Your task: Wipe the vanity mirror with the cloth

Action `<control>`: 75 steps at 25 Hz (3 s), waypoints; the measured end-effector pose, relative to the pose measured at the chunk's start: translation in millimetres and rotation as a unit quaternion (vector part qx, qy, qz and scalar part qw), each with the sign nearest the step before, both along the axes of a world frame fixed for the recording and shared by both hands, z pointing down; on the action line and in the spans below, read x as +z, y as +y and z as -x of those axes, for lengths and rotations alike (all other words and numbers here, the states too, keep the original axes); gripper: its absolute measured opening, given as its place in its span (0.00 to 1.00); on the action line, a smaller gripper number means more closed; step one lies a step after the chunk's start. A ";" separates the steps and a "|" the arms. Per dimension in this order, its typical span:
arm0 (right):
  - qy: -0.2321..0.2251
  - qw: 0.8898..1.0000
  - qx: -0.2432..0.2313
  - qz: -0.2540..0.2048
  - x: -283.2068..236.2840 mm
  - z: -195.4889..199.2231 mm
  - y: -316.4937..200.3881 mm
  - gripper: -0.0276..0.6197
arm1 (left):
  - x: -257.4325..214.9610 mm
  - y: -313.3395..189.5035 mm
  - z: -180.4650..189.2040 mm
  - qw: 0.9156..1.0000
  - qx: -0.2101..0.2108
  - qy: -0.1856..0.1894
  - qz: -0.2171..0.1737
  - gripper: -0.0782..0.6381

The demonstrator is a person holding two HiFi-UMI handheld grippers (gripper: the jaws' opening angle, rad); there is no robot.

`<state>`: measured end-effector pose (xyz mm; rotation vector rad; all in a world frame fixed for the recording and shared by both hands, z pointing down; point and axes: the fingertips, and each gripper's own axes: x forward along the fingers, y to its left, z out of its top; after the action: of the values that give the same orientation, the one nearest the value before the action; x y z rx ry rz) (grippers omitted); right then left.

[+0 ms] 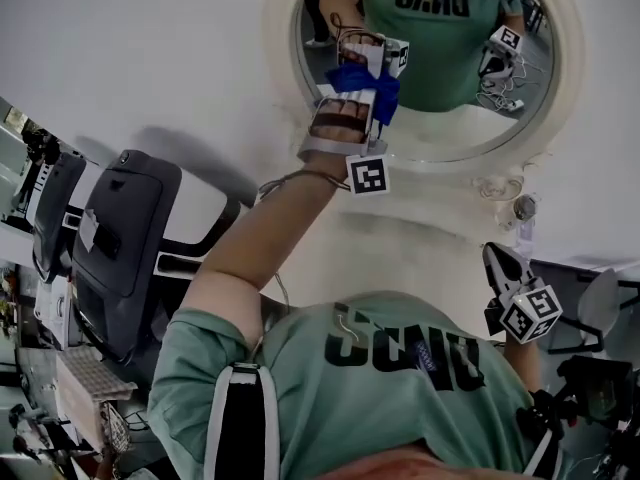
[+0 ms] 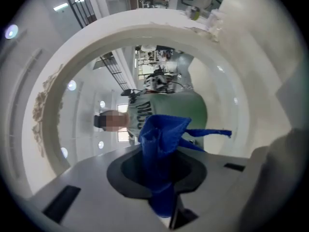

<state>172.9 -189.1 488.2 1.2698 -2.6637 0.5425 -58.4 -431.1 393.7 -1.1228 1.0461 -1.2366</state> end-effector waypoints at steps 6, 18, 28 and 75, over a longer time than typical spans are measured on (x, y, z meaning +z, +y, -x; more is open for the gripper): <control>0.015 1.000 -0.001 0.027 9.9 1.0 4.5 0.05 | 139.6 3.7 11.5 0.994 0.019 -0.007 0.104 0.22; 0.015 1.000 -0.014 -0.009 -4.4 8.6 5.0 0.05 | 139.4 13.6 -2.7 0.974 -0.002 0.064 0.218 0.23; 0.001 0.998 -0.005 -0.055 -22.1 -4.2 -7.5 0.05 | -244.9 33.3 -28.9 0.972 0.097 0.198 -0.085 0.23; 0.015 1.000 -0.009 0.007 -2.5 10.5 2.5 0.05 | 165.4 21.8 -13.2 0.966 0.021 0.084 0.243 0.22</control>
<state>162.3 -186.6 485.6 1.2385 -2.6407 0.5342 -45.2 -409.2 559.1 -1.6400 0.8546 -1.4255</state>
